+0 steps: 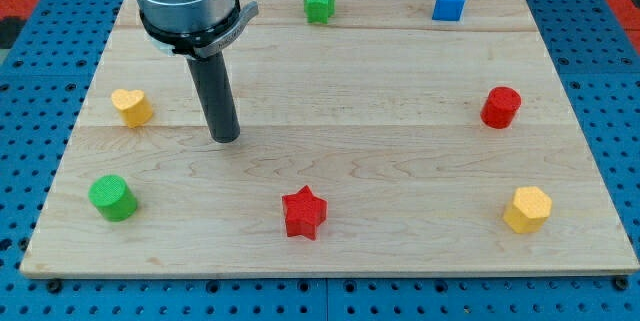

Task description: Move your arm to the center

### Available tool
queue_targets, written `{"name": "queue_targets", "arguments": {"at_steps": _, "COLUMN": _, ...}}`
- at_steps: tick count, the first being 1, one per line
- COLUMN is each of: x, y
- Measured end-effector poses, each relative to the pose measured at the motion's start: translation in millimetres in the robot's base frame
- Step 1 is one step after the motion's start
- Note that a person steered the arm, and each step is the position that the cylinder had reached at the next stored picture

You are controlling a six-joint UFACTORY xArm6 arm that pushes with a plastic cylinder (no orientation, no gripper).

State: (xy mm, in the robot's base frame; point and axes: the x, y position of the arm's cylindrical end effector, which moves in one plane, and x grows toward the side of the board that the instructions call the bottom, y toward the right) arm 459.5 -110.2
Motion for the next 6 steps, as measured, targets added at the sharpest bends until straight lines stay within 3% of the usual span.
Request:
{"name": "queue_targets", "arguments": {"at_steps": 5, "x": 0, "y": -6}}
{"name": "queue_targets", "arguments": {"at_steps": 6, "x": -2, "y": 57}}
